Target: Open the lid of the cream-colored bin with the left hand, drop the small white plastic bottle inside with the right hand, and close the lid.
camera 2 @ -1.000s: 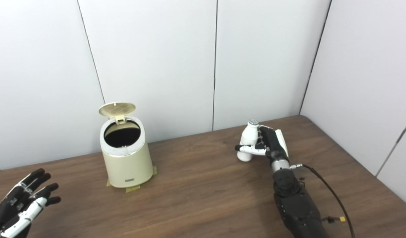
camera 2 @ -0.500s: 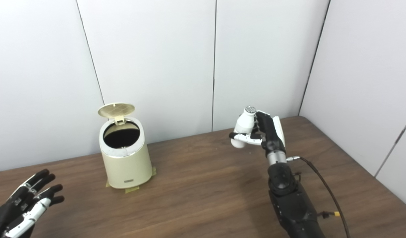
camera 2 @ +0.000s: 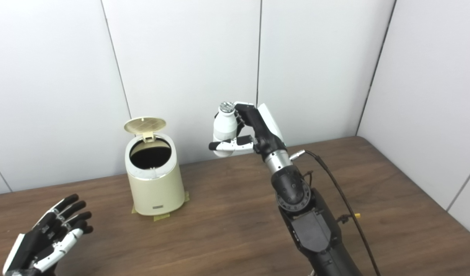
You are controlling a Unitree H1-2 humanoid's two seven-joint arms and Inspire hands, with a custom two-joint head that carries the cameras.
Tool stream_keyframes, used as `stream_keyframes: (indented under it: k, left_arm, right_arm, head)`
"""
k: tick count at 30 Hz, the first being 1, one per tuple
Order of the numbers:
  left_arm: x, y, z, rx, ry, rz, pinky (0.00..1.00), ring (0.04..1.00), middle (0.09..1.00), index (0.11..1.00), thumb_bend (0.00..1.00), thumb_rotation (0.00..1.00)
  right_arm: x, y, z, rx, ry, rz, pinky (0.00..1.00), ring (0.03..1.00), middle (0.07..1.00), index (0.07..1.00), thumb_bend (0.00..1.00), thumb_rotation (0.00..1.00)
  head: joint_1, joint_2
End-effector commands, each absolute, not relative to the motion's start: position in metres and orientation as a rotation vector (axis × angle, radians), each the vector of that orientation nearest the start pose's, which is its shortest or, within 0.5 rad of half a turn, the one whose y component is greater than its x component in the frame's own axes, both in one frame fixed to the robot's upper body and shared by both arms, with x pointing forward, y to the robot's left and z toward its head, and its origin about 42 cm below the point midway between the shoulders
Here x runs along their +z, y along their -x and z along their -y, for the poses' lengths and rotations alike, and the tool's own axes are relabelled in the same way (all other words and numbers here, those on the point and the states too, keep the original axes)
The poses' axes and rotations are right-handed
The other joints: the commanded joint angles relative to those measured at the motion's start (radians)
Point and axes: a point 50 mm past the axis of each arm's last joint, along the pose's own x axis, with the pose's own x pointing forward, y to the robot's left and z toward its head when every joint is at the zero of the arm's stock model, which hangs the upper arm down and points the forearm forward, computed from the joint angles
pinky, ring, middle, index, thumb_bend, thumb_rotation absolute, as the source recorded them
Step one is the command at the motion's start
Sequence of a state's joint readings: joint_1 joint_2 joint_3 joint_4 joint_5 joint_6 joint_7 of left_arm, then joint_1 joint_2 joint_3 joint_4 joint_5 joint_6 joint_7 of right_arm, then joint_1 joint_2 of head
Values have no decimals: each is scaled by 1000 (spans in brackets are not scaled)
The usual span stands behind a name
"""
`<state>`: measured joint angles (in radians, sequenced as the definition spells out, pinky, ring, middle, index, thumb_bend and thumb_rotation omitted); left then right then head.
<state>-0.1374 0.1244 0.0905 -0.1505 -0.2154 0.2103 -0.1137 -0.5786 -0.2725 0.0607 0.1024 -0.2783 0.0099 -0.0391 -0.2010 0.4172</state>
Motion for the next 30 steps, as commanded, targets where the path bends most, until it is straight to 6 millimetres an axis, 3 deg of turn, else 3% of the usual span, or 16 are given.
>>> stream_keyframes:
  k: [1,15,30]
  left_arm:
    - [181,-329,-250,-97,64,175,637,734,795,804,567,0]
    - [168,-333,-226,-101,73,177,571,690,770,763,671,7]
    - [167,-334,-215,-107,103,184,578,707,777,752,689,34]
  right_arm:
    - [321,-444,222,29,562,586,341,408,478,515,519,0]
    - [325,-461,161,170,525,537,324,399,476,519,517,0]
    - [323,-492,127,192,493,531,343,391,479,531,514,0]
  head:
    - [17,0]
    - [156,-8]
    - [197,-4]
